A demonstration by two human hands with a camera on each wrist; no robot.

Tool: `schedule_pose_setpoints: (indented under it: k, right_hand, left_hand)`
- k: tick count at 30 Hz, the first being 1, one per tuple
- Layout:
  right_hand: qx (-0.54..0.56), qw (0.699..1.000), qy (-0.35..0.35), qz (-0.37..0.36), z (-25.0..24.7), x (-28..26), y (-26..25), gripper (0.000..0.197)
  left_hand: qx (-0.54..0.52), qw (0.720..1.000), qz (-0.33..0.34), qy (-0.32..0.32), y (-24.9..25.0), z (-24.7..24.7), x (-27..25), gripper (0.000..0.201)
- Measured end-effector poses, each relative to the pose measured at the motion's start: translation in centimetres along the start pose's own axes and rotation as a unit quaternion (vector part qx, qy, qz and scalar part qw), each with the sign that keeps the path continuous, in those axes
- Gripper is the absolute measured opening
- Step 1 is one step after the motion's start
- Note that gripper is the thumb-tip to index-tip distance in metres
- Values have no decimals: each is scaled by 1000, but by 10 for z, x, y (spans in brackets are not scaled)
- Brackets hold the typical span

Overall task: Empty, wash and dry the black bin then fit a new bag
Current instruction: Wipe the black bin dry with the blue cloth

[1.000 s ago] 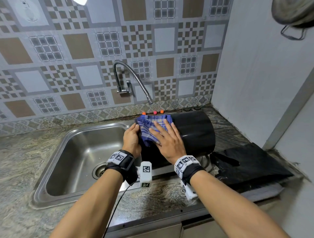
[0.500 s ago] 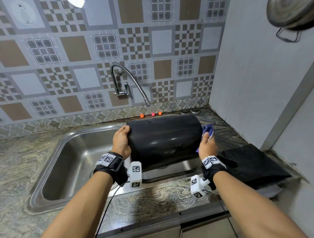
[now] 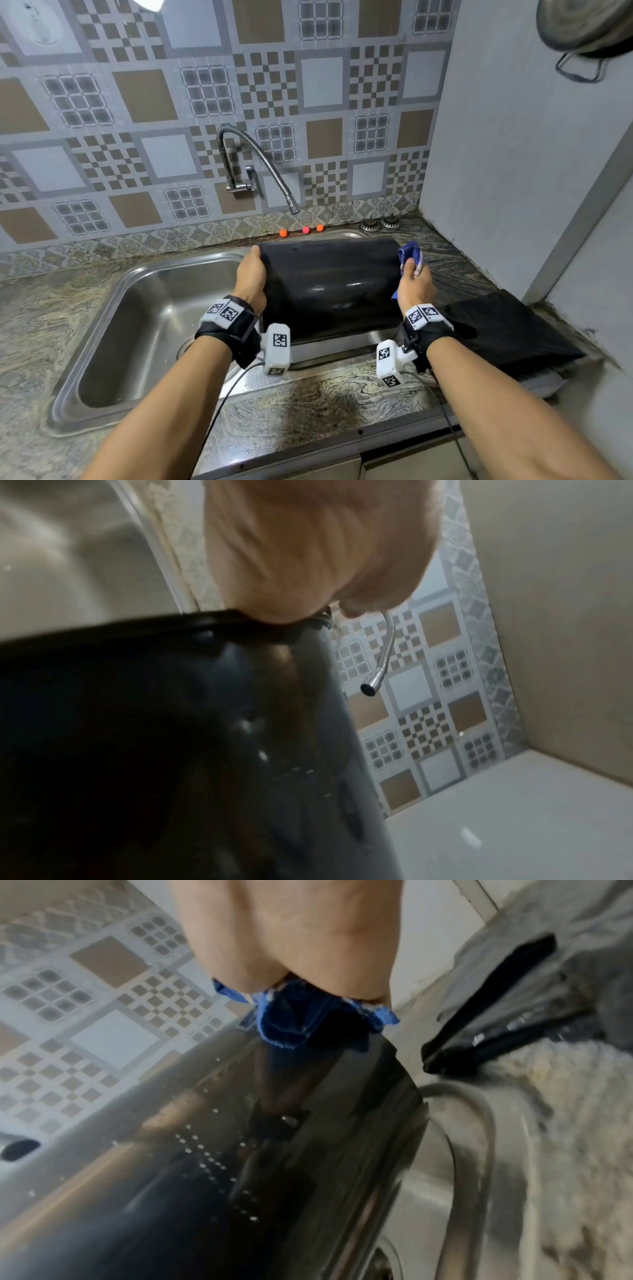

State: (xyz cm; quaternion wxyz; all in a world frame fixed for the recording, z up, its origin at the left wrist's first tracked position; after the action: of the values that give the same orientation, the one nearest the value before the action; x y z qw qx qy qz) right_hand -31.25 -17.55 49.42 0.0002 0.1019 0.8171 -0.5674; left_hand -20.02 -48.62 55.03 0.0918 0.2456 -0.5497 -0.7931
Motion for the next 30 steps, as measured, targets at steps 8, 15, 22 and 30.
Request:
schedule_pose_setpoints:
  k: [8,15,22,30]
  right_hand:
    - [-45,998,39,-36,-12,9,-6,43]
    - [-72,972,135,-179,-5,-12,-33,38]
    - [-240,799,26,-550,80,-105,-85,48]
    - [-396,740,-35,-543,114,-120,-62,50]
  left_hand:
    - [22,995,-19,-101,-13,7,-12,29]
    - [10,997,65,-45,-9,0,-11,25]
    - [-58,996,50,-47,-2,16,-12,23]
    - [-75,995,32,-59,-4,16,-19,34]
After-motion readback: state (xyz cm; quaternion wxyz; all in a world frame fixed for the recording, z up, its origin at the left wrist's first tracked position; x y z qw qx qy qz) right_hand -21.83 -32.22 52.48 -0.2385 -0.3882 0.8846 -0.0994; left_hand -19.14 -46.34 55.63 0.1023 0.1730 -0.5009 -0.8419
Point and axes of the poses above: each hand's wrist, its own x-axis towards the middle knuckle, its own z-axis out of the palm, y = z × x, the point moved 6 cm from there along x, towards the middle knuckle, and after that the axes turned 12 degrees about -y, right-handed, at the moved point
